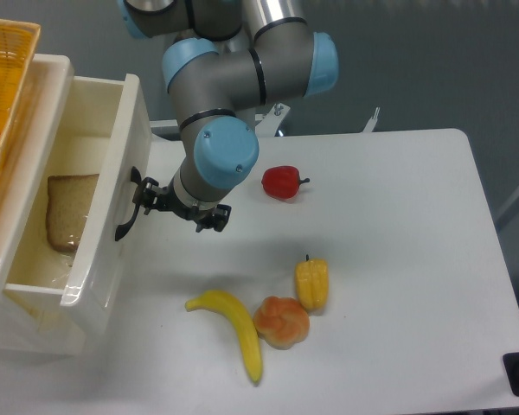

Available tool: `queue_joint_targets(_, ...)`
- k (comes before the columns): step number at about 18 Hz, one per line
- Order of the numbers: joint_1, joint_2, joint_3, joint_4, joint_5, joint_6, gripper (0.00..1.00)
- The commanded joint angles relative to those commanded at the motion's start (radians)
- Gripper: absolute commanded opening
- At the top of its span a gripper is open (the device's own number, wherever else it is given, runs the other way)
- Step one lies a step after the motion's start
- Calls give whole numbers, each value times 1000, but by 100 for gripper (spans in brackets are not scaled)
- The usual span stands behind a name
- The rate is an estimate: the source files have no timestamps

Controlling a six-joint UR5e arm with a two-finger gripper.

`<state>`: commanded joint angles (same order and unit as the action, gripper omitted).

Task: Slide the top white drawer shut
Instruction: 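Reposition the gripper against the drawer front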

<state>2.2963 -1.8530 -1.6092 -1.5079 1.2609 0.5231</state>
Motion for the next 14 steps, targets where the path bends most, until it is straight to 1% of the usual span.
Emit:
queue_joint_targets(1,6,0,17,-6,2,-2,100)
queue_joint_targets(2,15,-2,31,-24,2,2,100)
queue_joint_targets(3,34,0,37,-44,2,6,100)
queue_joint_targets(4,40,0,41,-49,2,8,100)
queue_joint_targets(9,72,-5,57,-49,8,8,100)
queue_joint_targets(14,69,-17,54,-40,8,6,100)
